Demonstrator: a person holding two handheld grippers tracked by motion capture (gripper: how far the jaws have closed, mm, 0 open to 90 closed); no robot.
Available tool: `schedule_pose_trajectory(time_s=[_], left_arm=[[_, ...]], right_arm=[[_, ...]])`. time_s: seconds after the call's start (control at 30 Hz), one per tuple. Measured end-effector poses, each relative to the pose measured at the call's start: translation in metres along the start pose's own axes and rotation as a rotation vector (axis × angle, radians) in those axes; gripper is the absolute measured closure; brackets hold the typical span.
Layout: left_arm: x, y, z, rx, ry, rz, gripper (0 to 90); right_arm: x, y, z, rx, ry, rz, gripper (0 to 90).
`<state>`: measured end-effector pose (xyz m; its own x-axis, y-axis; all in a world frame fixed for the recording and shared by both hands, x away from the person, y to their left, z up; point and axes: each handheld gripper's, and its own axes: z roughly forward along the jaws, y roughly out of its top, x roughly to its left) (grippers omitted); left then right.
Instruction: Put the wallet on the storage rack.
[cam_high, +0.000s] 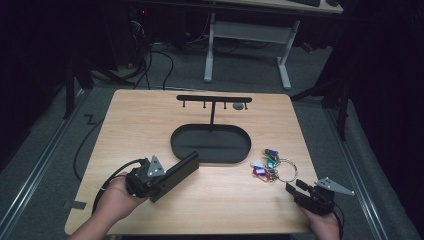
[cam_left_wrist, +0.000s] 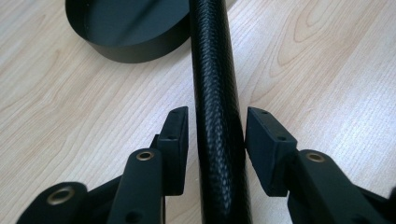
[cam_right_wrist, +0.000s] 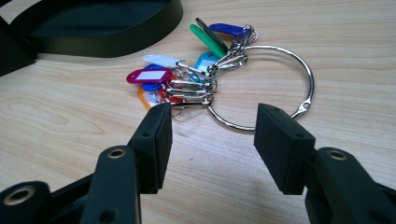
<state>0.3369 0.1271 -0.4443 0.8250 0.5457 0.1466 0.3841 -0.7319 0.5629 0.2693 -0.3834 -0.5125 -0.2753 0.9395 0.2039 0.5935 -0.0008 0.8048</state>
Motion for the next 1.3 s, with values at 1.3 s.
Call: schedule_pose_trajectory(time_s=[1.3], left_arm=[[0.006, 0.01, 0.008, 0.04, -0.076, -0.014, 74.1]], right_arm=[[-0.003, -0.001, 0.002, 0.006, 0.007, 0.009, 47.5]])
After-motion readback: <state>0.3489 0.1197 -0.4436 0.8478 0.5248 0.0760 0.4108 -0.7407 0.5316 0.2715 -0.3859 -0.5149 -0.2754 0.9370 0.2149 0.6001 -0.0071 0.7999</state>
